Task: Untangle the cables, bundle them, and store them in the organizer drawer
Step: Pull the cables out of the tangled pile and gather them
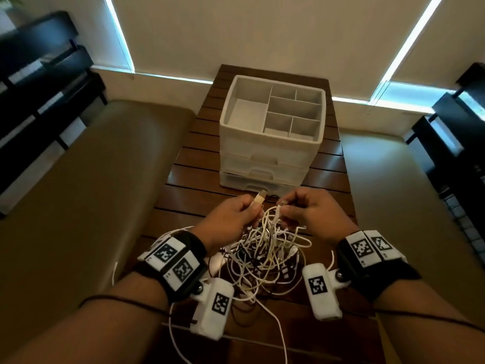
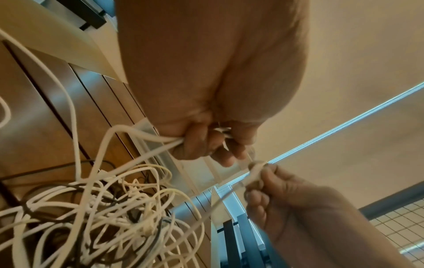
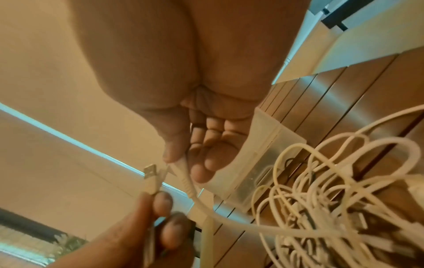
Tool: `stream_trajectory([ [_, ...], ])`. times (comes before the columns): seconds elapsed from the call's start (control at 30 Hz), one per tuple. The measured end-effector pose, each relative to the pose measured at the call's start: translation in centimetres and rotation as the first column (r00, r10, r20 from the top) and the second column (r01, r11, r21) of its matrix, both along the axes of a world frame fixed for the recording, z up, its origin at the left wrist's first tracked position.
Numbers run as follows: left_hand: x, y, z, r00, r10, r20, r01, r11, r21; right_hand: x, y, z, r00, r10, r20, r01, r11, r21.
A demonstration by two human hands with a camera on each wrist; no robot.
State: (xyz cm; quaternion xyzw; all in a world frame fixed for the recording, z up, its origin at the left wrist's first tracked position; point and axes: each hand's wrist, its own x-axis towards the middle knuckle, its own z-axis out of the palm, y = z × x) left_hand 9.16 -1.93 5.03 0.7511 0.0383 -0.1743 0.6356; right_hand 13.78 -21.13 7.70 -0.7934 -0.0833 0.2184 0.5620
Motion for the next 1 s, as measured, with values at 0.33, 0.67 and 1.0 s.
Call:
stream_trajectory([
  [0.33,-0.6,-1.7,0.5,0.994,0.107,0.036,-0.098,0.977,-0.191,-0.2,2.3,0.9,0.987,-0.131,0.096,0.123,0.989,0.080],
  [0.67,0.6,0.6,2.4,0.910,0.388,-0.144,-0.409,0.787,-0.462,-1.5,1.8,-4.6,0.947,0.321,-0.028,-0.320,0.929,-0.186],
  [1.0,0.2,4.1,3.7,0.893,-0.096,0.439,-0.276,0.653,0.705,0.8,2.7,-5.2,0.863,0.327,0.386,-0.044,0.809,-0.586],
])
